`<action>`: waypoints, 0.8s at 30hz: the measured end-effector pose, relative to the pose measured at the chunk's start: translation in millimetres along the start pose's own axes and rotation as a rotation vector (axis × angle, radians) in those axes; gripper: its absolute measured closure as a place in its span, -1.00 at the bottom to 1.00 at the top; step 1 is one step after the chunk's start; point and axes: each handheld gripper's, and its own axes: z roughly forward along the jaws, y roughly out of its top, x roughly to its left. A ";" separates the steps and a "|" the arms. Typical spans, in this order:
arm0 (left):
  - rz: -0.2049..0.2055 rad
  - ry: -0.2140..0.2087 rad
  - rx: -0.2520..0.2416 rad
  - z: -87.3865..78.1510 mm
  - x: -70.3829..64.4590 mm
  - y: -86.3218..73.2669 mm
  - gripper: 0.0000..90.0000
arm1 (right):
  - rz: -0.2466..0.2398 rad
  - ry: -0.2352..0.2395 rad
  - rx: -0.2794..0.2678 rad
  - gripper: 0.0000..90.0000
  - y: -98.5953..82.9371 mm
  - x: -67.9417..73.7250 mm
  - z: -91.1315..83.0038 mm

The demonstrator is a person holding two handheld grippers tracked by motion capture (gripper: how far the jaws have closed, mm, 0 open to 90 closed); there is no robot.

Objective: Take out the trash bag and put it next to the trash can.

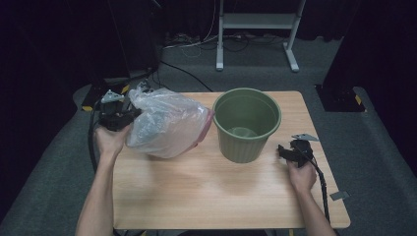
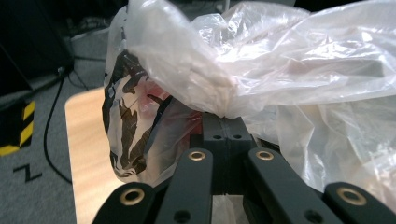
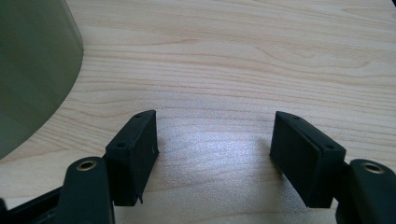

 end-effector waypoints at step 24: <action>0.030 0.045 0.115 60.6 -11.2 -23.6 1.00 | -0.001 0.000 0.000 -0.29 0.0 -0.1 0.0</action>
